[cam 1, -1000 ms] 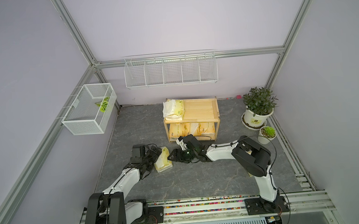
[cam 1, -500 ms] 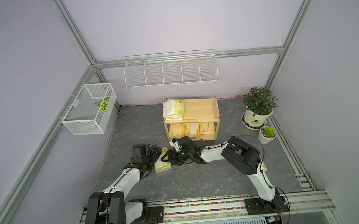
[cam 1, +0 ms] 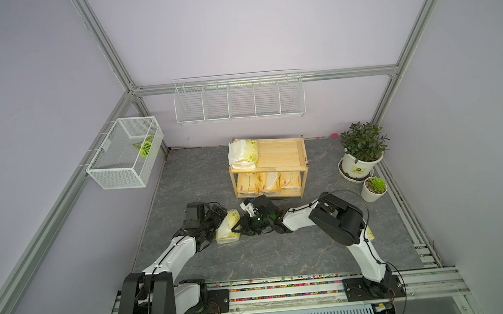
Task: Place the tissue boxes on the shelf by color
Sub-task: Pick up the box of tissues from the center of the board, then place a box of tissues on the shelf.
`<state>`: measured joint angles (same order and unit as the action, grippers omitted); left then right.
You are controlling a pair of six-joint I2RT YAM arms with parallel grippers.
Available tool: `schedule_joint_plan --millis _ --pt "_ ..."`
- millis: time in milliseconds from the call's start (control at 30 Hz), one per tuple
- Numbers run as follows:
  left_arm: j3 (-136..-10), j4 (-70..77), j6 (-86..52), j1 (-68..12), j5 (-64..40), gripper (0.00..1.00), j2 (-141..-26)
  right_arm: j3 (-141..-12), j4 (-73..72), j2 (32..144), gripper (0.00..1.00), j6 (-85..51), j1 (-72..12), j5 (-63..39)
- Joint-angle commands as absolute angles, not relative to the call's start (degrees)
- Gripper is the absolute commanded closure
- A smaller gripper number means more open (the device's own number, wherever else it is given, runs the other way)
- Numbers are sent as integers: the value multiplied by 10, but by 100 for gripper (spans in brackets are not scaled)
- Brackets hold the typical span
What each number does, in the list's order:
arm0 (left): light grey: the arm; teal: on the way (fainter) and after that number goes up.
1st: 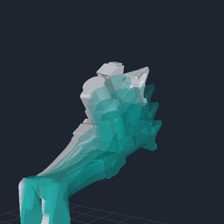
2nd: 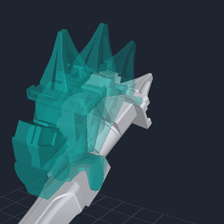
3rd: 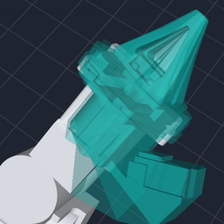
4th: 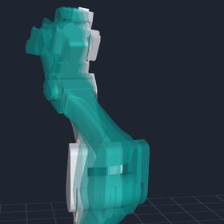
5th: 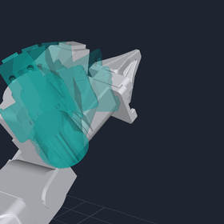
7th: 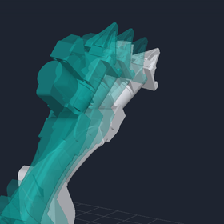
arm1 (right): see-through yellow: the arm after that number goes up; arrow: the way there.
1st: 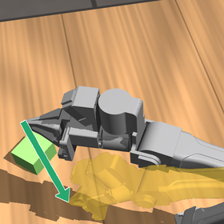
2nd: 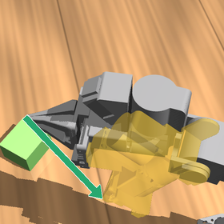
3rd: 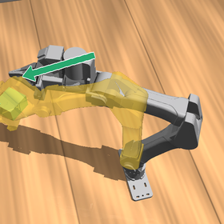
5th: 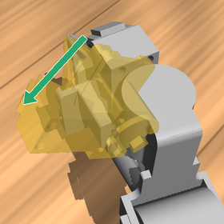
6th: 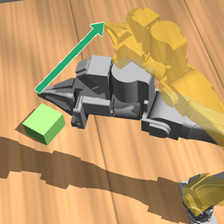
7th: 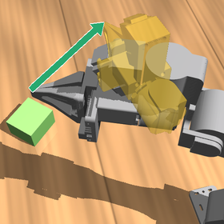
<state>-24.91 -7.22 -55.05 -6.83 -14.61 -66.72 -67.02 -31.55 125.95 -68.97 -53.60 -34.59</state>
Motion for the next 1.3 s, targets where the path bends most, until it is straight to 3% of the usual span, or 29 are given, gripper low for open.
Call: schedule_joint_plan --millis 0,300,733,1267 --pt "-289 -117 -530 -71 -127 0 -640 -656 -327 1209 76 -680 -539 -351" --pt "-402 -226 -485 -53 -33 0 -552 -656 -246 1112 77 -632 -538 -371" --pt "-599 -331 -421 -9 -58 0 -574 -695 -78 935 77 -571 -528 -388" --pt "-614 -296 -382 -12 -147 0 -597 -797 61 843 77 -538 -318 -412"
